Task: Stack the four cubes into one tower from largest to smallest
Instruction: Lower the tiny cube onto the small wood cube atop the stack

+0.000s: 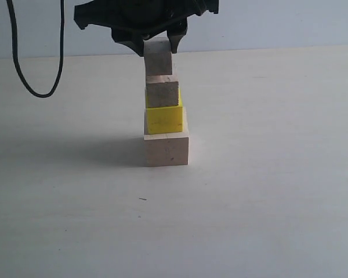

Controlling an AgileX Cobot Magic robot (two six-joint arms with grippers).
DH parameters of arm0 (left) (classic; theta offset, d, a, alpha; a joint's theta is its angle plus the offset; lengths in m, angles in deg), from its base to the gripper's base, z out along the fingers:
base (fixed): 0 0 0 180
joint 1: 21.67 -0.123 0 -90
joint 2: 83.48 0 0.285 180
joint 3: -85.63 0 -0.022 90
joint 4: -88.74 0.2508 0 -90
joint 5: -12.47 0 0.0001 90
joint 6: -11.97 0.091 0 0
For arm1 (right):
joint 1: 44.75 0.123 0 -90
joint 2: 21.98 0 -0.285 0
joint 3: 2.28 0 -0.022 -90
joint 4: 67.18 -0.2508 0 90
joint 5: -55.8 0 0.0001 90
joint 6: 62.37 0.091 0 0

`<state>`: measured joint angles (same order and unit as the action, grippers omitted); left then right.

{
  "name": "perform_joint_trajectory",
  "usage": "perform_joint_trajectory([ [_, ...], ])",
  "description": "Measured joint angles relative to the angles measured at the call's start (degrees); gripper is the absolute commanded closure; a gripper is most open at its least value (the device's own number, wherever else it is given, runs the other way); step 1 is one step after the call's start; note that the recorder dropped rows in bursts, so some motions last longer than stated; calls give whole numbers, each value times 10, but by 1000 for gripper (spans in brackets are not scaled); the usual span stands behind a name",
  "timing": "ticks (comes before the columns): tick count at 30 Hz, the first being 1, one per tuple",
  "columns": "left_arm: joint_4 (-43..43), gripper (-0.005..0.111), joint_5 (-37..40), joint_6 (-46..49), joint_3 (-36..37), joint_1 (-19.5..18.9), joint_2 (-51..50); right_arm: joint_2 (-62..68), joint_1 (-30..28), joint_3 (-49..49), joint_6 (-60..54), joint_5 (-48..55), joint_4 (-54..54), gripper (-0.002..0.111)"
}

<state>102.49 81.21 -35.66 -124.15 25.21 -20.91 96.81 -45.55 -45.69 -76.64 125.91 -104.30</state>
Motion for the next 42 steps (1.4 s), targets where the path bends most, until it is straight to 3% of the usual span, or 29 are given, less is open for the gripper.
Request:
perform_joint_trajectory([
  [33,0,107,-8,2,1,0,-6,0,0,0,-5,0,0,108],
  [35,0,100,-6,2,1,0,-6,0,0,0,-5,0,0,108],
  [39,-4,65,-6,2,1,0,-8,0,0,0,-5,0,0,108],
  [42,-7,50,-4,2,1,0,-10,0,0,0,-5,0,0,108],
])
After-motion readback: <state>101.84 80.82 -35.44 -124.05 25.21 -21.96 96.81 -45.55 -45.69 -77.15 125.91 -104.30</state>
